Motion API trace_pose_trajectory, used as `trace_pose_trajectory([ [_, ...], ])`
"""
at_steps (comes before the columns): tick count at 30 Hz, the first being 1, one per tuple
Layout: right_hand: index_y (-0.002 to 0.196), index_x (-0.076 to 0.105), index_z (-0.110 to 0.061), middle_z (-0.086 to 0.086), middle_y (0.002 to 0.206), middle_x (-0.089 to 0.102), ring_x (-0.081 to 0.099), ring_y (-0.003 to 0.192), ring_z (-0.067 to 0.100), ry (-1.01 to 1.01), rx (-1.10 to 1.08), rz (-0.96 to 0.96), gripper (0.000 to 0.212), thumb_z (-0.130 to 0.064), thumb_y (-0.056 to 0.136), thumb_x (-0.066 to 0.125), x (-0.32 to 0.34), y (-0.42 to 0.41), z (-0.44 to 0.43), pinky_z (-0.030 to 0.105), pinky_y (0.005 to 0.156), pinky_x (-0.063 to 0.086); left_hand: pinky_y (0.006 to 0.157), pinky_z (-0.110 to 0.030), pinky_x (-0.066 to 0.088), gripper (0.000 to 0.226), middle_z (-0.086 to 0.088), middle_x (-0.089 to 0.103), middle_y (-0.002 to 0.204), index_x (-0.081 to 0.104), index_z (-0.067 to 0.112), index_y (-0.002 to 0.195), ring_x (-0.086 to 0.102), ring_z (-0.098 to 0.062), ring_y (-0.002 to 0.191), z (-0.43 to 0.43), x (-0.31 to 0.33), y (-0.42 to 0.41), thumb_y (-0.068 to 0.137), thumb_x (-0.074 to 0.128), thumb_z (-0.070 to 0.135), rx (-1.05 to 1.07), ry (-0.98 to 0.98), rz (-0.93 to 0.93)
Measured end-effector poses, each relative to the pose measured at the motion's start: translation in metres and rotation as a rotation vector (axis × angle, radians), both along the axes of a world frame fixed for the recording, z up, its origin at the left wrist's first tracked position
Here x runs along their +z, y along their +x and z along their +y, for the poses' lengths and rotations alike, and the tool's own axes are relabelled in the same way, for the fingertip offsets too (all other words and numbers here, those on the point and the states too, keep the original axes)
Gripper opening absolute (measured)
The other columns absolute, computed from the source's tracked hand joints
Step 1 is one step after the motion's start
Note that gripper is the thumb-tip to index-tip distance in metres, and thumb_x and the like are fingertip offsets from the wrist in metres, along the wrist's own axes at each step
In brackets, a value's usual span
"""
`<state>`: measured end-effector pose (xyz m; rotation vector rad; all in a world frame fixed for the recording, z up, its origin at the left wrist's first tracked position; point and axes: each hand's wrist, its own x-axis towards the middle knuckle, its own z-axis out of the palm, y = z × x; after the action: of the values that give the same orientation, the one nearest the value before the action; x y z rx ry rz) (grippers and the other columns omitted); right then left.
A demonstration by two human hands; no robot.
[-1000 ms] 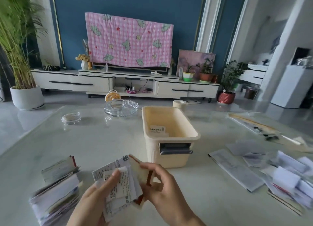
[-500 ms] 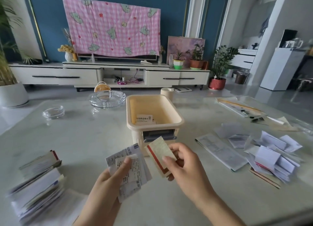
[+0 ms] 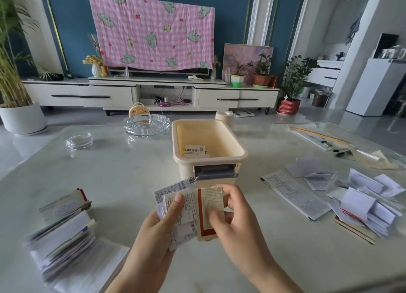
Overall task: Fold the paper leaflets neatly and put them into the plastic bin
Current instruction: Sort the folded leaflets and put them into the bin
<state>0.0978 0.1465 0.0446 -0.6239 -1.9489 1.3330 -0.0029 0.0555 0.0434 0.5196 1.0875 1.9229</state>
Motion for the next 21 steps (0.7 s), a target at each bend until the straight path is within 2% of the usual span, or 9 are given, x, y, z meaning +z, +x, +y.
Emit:
trace_pose_trajectory([
  [2, 0.098, 0.054, -0.028, -0.002, 0.088, 0.069, 0.067, 0.078, 0.013, 0.011, -0.021, -0.004, 0.026, -0.004, 0.087, 0.058, 0.0009, -0.0010, -0.0033, 0.035, 0.069, 0.058, 0.066, -0.029, 0.058, 0.043, -0.019, 0.070, 0.102, 0.065, 0.001, 0.107, 0.070, -0.026, 0.087, -0.0001, -0.0002, 0.0001, 0.078, 0.051, 0.029, -0.015, -0.007, 0.027],
  [4, 0.096, 0.056, -0.022, -0.004, 0.086, 0.071, 0.067, 0.078, 0.010, 0.005, -0.034, 0.000, 0.022, -0.004, 0.085, 0.060, 0.0015, -0.0006, -0.0053, 0.030, 0.072, 0.056, 0.071, -0.032, 0.058, 0.044, -0.020, 0.069, 0.104, 0.064, 0.001, 0.109, 0.069, -0.027, 0.090, 0.0010, -0.0021, 0.0008, 0.080, 0.050, 0.029, -0.019, -0.007, 0.048],
  [9, 0.090, 0.056, -0.015, 0.003, 0.082, 0.071, 0.065, 0.074, 0.014, 0.016, 0.003, 0.026, 0.006, -0.008, 0.090, 0.057, 0.0035, 0.0045, -0.0073, 0.026, 0.066, 0.052, 0.075, -0.035, 0.058, 0.045, -0.022, 0.069, 0.104, 0.061, -0.001, 0.113, 0.068, -0.030, 0.091, 0.0051, -0.0095, 0.0017, 0.079, 0.052, 0.028, -0.002, -0.017, 0.084],
  [12, 0.096, 0.057, -0.010, 0.007, 0.086, 0.072, 0.067, 0.077, 0.016, -0.301, 0.092, 0.099, 0.007, -0.006, 0.093, 0.051, 0.0081, 0.0070, -0.0047, 0.025, 0.066, 0.052, 0.065, -0.033, 0.058, 0.046, -0.019, 0.070, 0.098, 0.055, 0.002, 0.118, 0.069, -0.028, 0.085, 0.0045, -0.0091, 0.0049, 0.079, 0.064, 0.026, 0.093, 0.003, 0.126],
  [14, 0.104, 0.058, -0.006, 0.012, 0.095, 0.071, 0.066, 0.087, 0.021, -0.536, 0.169, 0.153, 0.015, -0.006, 0.092, 0.049, 0.0096, 0.0075, -0.0039, 0.032, 0.075, 0.053, 0.057, -0.026, 0.055, 0.055, -0.011, 0.073, 0.088, 0.046, 0.022, 0.125, 0.071, -0.020, 0.075, 0.0049, -0.0082, 0.0056, 0.076, 0.070, 0.017, 0.306, -0.020, 0.221],
  [16, 0.110, 0.059, -0.007, 0.014, 0.103, 0.070, 0.065, 0.097, 0.027, -0.672, 0.217, 0.186, 0.022, -0.007, 0.091, 0.048, 0.0098, 0.0066, -0.0027, 0.039, 0.083, 0.052, 0.058, -0.019, 0.053, 0.067, -0.007, 0.072, 0.081, 0.035, 0.040, 0.128, 0.070, -0.013, 0.071, 0.0056, -0.0083, 0.0051, 0.077, 0.065, 0.010, 0.471, -0.029, 0.421],
  [18, 0.114, 0.061, -0.008, 0.013, 0.106, 0.070, 0.066, 0.097, 0.025, -0.756, 0.237, 0.215, 0.027, -0.007, 0.090, 0.048, 0.0090, 0.0062, -0.0040, 0.035, 0.080, 0.054, 0.061, -0.011, 0.049, 0.050, 0.002, 0.067, 0.082, 0.047, 0.041, 0.119, 0.065, -0.005, 0.072, 0.0051, -0.0077, 0.0066, 0.078, 0.063, 0.017, 0.498, -0.066, 0.636],
  [19, 0.114, 0.061, -0.008, 0.013, 0.106, 0.070, 0.067, 0.094, 0.023, -0.775, 0.242, 0.225, 0.029, -0.008, 0.088, 0.049, 0.0084, 0.0053, -0.0040, 0.033, 0.076, 0.055, 0.063, -0.008, 0.047, 0.039, 0.007, 0.065, 0.086, 0.054, 0.040, 0.111, 0.063, -0.002, 0.073, 0.0048, -0.0074, 0.0066, 0.076, 0.062, 0.024, 0.485, -0.086, 0.690],
  [21, 0.114, 0.061, -0.008, 0.014, 0.107, 0.069, 0.066, 0.090, 0.021, -0.781, 0.253, 0.234, 0.037, -0.014, 0.079, 0.054, 0.0087, 0.0056, -0.0033, 0.032, 0.074, 0.054, 0.071, -0.007, 0.047, 0.033, 0.014, 0.065, 0.095, 0.058, 0.037, 0.105, 0.062, 0.006, 0.083, 0.0050, -0.0081, 0.0084, 0.072, 0.059, 0.031, 0.447, -0.081, 0.705],
])
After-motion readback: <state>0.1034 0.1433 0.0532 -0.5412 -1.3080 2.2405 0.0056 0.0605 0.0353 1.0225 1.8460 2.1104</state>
